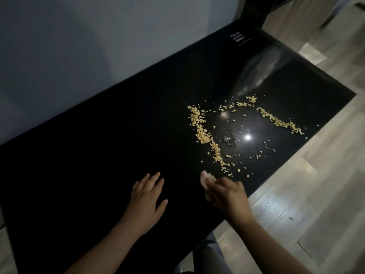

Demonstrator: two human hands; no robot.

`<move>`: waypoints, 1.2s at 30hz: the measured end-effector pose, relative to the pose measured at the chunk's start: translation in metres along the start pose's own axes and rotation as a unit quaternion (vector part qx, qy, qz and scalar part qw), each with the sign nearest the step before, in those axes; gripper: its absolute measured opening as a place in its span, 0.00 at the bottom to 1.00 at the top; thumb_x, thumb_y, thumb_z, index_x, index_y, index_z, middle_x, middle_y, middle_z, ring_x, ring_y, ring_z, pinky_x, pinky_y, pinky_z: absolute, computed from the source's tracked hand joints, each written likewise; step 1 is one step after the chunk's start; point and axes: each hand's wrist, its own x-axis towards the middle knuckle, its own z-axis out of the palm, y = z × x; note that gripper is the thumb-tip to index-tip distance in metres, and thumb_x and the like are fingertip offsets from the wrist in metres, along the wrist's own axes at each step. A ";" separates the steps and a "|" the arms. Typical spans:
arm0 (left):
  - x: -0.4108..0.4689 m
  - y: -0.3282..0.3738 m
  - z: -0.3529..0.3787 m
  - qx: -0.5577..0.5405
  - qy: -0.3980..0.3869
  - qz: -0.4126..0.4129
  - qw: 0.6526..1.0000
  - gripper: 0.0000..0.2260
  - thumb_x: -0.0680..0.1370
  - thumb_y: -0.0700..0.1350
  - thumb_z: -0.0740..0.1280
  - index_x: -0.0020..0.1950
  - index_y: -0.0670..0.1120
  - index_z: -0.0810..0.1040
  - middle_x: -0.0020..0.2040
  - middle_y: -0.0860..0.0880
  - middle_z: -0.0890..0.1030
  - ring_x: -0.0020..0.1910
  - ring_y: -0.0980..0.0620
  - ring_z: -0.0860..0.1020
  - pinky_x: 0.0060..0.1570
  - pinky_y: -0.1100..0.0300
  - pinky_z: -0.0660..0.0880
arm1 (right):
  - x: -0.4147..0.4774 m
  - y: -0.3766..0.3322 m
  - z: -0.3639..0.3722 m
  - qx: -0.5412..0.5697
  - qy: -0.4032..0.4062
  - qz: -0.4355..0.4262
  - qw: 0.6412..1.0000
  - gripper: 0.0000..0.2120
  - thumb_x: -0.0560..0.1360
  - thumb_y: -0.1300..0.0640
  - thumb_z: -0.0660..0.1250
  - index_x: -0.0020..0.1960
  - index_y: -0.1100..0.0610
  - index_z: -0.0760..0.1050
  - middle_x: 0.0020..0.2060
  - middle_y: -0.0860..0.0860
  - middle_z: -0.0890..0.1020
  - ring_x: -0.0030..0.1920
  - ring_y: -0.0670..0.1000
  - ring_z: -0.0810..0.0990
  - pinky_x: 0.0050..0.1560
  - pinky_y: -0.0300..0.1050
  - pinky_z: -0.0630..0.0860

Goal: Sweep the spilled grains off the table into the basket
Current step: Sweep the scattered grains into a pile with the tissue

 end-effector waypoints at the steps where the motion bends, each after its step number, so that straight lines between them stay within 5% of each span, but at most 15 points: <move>1: 0.001 0.003 0.000 0.001 0.002 0.002 1.000 0.27 0.81 0.56 0.56 0.78 0.52 0.52 0.78 0.55 0.45 0.76 0.53 0.41 0.75 0.50 0.47 | 0.003 0.012 -0.006 -0.010 0.006 0.019 1.000 0.15 0.74 0.47 0.61 0.57 0.48 0.80 0.45 0.48 0.80 0.38 0.51 0.78 0.42 0.46 0.67; 6: 0.004 0.013 0.003 -0.003 0.012 -0.011 1.000 0.27 0.81 0.56 0.56 0.77 0.52 0.52 0.78 0.55 0.46 0.76 0.53 0.42 0.75 0.50 0.48 | 0.015 0.077 -0.038 -0.061 0.047 0.092 0.993 0.15 0.69 0.58 0.76 0.55 0.52 0.82 0.45 0.52 0.81 0.39 0.56 0.79 0.40 0.48 0.69; 12: 0.007 0.014 0.011 -0.023 0.027 -0.029 0.999 0.28 0.81 0.55 0.56 0.78 0.51 0.51 0.78 0.54 0.45 0.76 0.53 0.42 0.75 0.51 0.49 | 0.031 0.052 -0.044 0.011 0.066 0.047 0.997 0.10 0.75 0.54 0.69 0.55 0.52 0.82 0.45 0.50 0.80 0.41 0.53 0.78 0.42 0.49 0.72; 21: 0.007 0.007 0.016 -0.023 0.062 -0.048 0.997 0.28 0.80 0.55 0.58 0.78 0.50 0.53 0.78 0.54 0.47 0.76 0.54 0.45 0.75 0.53 0.51 | 0.051 -0.036 0.015 0.088 -0.047 -0.026 0.995 0.15 0.76 0.48 0.57 0.56 0.48 0.80 0.46 0.47 0.78 0.43 0.49 0.77 0.46 0.48 0.71; 25: 0.012 0.007 0.015 -0.022 0.051 -0.057 0.997 0.28 0.80 0.56 0.57 0.78 0.51 0.52 0.78 0.55 0.46 0.76 0.54 0.45 0.75 0.51 0.50 | 0.063 0.005 0.004 0.041 -0.021 -0.012 0.999 0.13 0.75 0.49 0.63 0.57 0.48 0.79 0.45 0.48 0.79 0.41 0.51 0.77 0.46 0.45 0.65; 28: 0.019 0.013 0.014 -0.011 0.050 -0.069 0.996 0.29 0.80 0.57 0.56 0.78 0.52 0.50 0.78 0.55 0.44 0.76 0.53 0.43 0.74 0.50 0.50 | 0.069 0.054 -0.016 -0.006 0.015 0.061 0.998 0.14 0.72 0.53 0.73 0.57 0.50 0.81 0.47 0.52 0.81 0.40 0.55 0.79 0.45 0.49 0.68; 32: 0.026 0.020 0.013 -0.004 0.054 -0.092 0.994 0.30 0.80 0.59 0.55 0.78 0.53 0.49 0.78 0.55 0.43 0.76 0.53 0.42 0.73 0.48 0.51 | 0.073 0.091 -0.046 -0.031 0.045 0.115 0.992 0.12 0.73 0.57 0.72 0.56 0.54 0.82 0.46 0.56 0.80 0.40 0.59 0.79 0.45 0.52 0.72; 36: 0.031 0.021 0.015 -0.006 0.063 -0.096 0.993 0.30 0.79 0.60 0.54 0.78 0.52 0.49 0.78 0.55 0.43 0.76 0.54 0.43 0.72 0.48 0.51 | 0.072 0.061 -0.051 0.009 0.055 0.063 0.996 0.11 0.73 0.56 0.71 0.56 0.52 0.81 0.48 0.52 0.80 0.40 0.51 0.74 0.45 0.50 0.72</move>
